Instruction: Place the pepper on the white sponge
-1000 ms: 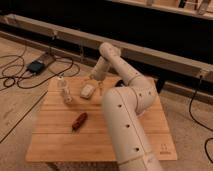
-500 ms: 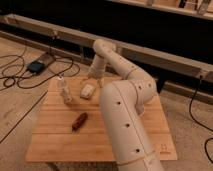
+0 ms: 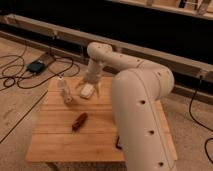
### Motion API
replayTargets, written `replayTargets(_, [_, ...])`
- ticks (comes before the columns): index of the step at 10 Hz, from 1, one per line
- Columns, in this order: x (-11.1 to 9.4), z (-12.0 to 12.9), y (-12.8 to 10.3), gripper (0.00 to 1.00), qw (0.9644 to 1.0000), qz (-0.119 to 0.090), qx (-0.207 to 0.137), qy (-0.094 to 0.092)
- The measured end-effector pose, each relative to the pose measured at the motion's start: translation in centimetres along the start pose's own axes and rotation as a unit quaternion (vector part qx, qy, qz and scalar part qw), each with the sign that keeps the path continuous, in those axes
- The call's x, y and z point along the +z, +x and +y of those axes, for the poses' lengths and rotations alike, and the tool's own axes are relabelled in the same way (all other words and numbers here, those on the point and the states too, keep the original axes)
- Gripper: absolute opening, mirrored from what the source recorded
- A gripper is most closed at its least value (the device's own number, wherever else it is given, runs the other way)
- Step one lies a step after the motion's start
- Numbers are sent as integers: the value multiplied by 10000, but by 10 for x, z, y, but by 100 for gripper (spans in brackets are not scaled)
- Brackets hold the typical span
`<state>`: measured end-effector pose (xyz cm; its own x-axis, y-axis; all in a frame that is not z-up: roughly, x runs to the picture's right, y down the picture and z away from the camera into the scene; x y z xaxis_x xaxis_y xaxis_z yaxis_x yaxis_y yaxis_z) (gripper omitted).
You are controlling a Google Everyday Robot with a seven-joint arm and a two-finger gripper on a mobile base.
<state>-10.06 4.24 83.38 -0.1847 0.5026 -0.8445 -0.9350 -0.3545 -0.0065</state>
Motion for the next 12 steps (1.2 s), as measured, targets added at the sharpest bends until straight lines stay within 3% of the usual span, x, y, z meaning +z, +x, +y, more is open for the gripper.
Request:
replayTargets(5, [35, -22, 48, 80, 9983, -498, -28, 298])
replayTargets(12, [106, -7, 73, 80, 9936, -463, -337, 970])
